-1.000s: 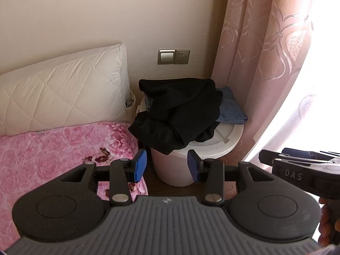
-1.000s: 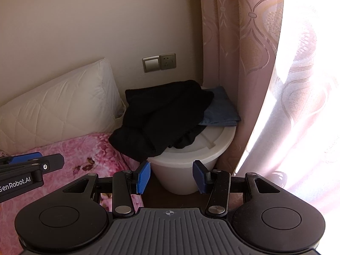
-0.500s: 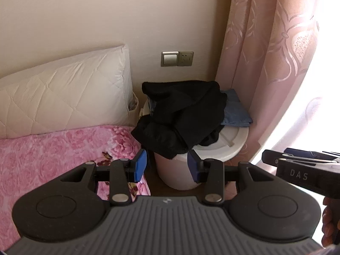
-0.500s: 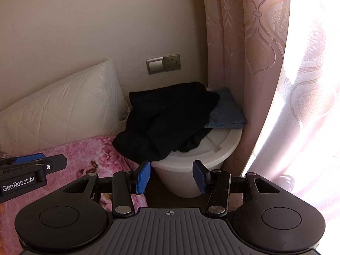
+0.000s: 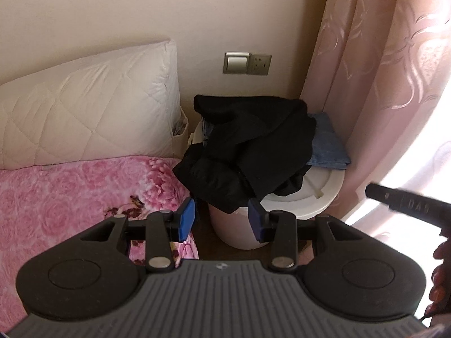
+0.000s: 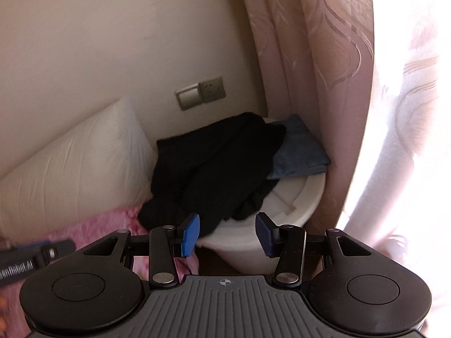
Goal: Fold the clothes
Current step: 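Close both grippers on the black garment's edge and lift it off the bucket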
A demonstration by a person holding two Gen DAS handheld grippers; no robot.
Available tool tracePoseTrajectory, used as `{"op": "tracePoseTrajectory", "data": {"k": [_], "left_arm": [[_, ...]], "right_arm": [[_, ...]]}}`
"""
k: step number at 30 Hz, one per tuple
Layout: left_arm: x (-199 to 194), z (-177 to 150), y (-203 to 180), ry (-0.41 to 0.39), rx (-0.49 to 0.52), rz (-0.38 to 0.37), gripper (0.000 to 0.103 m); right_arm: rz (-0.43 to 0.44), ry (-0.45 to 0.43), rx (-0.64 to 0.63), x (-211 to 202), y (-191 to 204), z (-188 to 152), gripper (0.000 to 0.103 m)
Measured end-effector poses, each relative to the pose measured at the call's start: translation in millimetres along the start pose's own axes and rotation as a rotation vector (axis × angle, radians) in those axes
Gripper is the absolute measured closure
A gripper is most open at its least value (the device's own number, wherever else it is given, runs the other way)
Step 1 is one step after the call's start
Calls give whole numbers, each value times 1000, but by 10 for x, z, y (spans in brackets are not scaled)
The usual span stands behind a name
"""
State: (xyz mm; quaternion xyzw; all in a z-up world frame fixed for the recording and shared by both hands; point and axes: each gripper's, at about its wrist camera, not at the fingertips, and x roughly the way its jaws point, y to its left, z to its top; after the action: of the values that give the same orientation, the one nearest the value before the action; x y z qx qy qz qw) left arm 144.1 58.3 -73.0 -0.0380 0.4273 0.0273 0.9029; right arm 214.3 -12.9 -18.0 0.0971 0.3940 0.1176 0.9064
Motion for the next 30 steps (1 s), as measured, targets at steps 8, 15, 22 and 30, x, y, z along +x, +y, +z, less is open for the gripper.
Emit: {"op": "tracePoseTrajectory", "data": {"k": [8,15,22,30], "left_arm": [[804,485,-121,104,-43,-44,66],[1476,991,-103,166,-124,-75,66],[2047,1382,-78,194,-149,-64,65],[2778,1631,32,279,-283,-82,64]], "right_arm": [[2,146,-13,855,-288,449,55],[37,285,43,1692,-537,828,55],[62,324,142,2456,-639,1135,55],[115,309,415,3144,-896,1379,51]]}}
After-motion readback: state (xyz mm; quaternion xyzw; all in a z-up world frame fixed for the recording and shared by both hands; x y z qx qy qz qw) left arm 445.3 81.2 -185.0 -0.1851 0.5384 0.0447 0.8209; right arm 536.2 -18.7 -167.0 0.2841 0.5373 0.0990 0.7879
